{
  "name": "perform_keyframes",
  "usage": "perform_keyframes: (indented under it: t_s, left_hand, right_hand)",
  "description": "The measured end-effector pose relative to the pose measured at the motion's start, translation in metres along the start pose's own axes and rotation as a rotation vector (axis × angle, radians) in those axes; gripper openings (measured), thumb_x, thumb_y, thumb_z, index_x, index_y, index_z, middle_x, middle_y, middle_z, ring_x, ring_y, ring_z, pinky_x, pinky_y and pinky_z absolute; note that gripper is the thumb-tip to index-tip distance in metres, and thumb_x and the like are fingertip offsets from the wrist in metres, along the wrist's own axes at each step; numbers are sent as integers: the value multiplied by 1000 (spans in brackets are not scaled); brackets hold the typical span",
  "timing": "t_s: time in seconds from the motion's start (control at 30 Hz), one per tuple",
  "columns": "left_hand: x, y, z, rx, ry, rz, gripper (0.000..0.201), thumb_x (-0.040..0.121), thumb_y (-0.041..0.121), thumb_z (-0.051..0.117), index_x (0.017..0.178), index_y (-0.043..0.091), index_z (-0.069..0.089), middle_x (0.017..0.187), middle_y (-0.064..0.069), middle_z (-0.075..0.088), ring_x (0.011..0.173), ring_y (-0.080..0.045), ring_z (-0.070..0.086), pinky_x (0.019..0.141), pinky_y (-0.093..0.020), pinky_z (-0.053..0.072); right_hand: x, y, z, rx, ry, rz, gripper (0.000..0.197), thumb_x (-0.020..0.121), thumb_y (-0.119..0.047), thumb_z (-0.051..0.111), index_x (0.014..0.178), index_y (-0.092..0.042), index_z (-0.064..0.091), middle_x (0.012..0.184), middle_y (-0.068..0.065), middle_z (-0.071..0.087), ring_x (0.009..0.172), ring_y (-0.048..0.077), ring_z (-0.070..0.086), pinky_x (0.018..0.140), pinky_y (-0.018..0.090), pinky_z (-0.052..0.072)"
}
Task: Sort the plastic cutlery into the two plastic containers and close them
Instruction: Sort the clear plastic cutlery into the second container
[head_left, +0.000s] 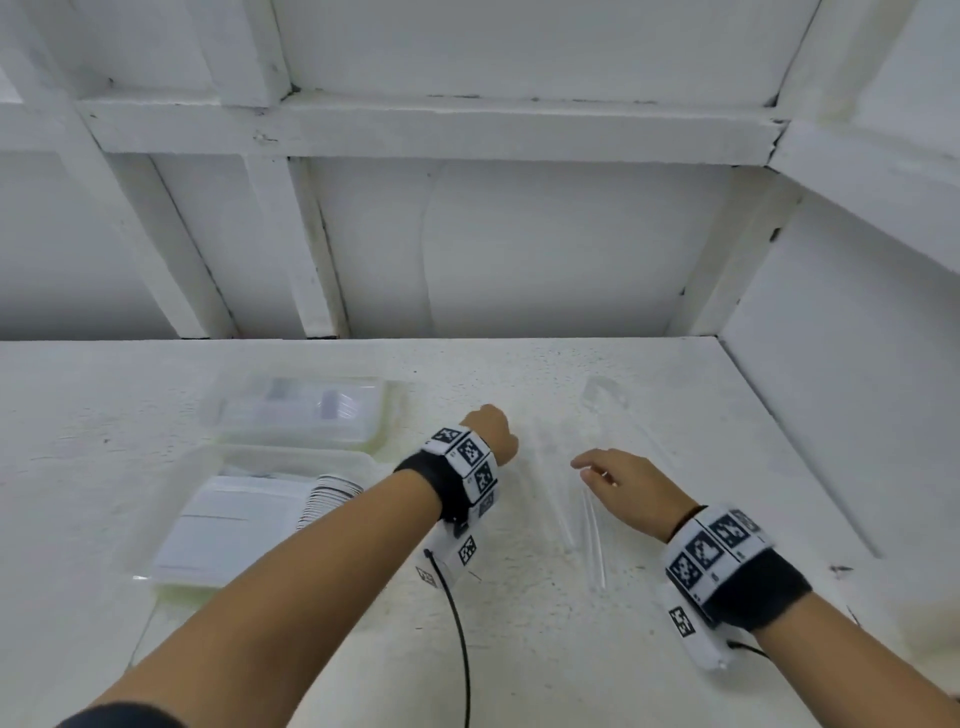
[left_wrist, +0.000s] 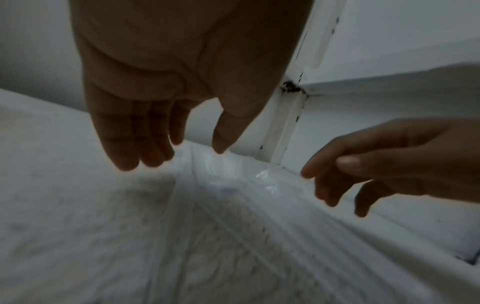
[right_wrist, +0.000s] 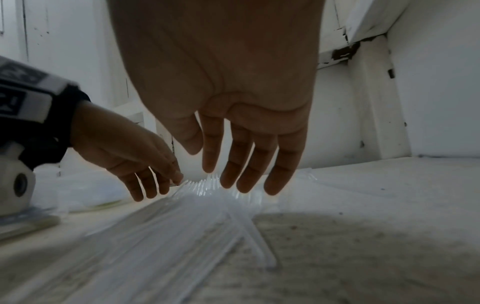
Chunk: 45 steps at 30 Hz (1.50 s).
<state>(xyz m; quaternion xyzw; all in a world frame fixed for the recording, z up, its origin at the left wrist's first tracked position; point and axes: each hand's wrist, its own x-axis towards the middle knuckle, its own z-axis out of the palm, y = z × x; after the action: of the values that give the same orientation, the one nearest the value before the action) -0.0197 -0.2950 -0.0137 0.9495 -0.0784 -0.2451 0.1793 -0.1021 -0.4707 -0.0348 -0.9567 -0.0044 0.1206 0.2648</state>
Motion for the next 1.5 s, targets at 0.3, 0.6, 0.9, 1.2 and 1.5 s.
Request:
perform_keyframes:
  t_s: [0.3,0.6,0.9,1.2,1.5]
  left_hand:
    - [0,-17,18,-210,-30,-85,35,94,24,51,64,6,47,66,1,47,63,-14,47,54,-20,36]
    - [-23,-45,20,-477,57,-139,42,95,25,50,58,11,34,54,-5,41,43,-17,37,44,-23,31]
    - [-36,-52,24,-550,178,-181,37,94,14,40,60,13,27,59,-3,31,50,-15,28,48,-24,24]
    - [-37,-42,48,-279,3,-178,36,88,43,57,89,7,57,83,-5,57,82,-22,58,51,-20,34]
    - [-40,-58,26,-622,130,-173,27,98,17,36,106,-3,51,102,-22,58,84,-30,56,75,-38,50]
  right_hand:
    - [-4,-4,5,44,-14,-19,28,98,-23,41,118,-17,60,118,1,62,106,16,57,91,25,43]
    - [23,-51,18,-157,-10,95,30,97,-33,41,107,-10,57,104,8,63,87,21,56,71,28,42]
    - [38,-59,26,-277,-139,175,34,93,-30,50,64,-12,46,67,1,50,73,21,54,61,26,40]
    - [26,-57,14,434,99,233,22,98,-16,37,77,-11,44,78,9,54,57,18,56,59,34,53]
    - [30,-64,23,-169,-55,208,41,87,-39,59,64,-16,35,65,-2,42,69,18,48,51,23,33]
